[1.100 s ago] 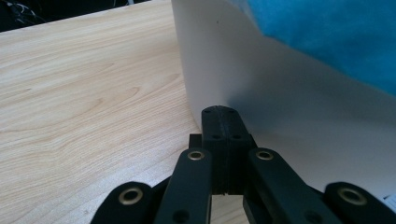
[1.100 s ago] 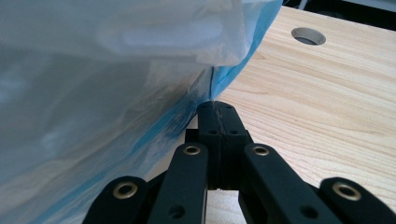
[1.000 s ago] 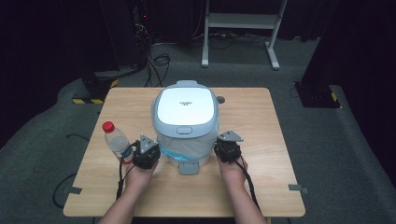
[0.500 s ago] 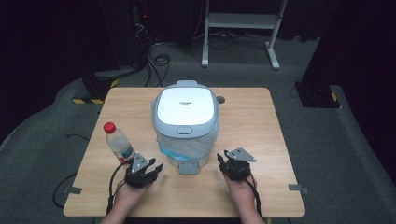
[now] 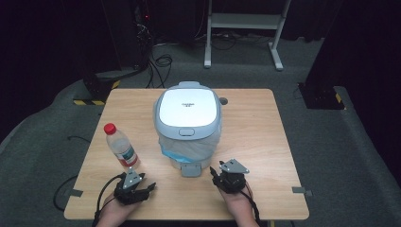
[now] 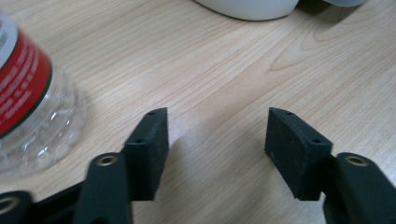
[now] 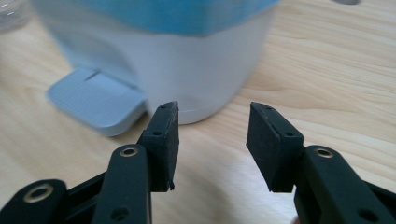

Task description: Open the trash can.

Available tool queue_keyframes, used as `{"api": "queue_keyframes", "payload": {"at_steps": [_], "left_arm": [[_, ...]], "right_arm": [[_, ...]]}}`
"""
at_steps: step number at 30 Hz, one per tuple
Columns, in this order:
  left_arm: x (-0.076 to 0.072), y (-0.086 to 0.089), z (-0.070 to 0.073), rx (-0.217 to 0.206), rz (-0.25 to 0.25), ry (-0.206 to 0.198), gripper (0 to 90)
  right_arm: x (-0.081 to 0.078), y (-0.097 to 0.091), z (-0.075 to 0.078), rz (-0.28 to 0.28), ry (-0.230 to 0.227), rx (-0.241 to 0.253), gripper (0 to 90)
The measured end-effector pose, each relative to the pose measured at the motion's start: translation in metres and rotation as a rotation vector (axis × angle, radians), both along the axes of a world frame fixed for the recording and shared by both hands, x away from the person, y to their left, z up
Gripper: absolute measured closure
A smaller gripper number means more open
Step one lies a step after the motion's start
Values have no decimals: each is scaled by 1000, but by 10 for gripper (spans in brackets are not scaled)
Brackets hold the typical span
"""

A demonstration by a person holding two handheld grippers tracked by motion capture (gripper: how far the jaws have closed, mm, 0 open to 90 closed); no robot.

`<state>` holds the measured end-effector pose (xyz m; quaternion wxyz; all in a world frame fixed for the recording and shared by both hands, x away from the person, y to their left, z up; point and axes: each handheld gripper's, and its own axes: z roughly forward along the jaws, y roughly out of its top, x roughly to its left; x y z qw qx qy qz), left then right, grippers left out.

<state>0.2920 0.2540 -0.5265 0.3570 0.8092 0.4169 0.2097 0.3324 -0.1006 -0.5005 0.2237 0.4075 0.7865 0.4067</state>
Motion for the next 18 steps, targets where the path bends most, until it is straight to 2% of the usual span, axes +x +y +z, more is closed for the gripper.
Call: {"api": "queue_keyframes", "payload": {"at_steps": [2,9,14,18], "left_arm": [[2,3,-1,-33,14,25,325],[5,1,-1,-21,8,28,246],[5,1,-1,-20,0,30,239],[5,1,-1,-22,-1,33,238]], "right_arm": [[-4,4,-1,25,12,1,558],[-16,22,2,73,17,15,609],[-18,41,2,86,-8,-35,662],[-17,56,3,106,-15,-38,672]]}}
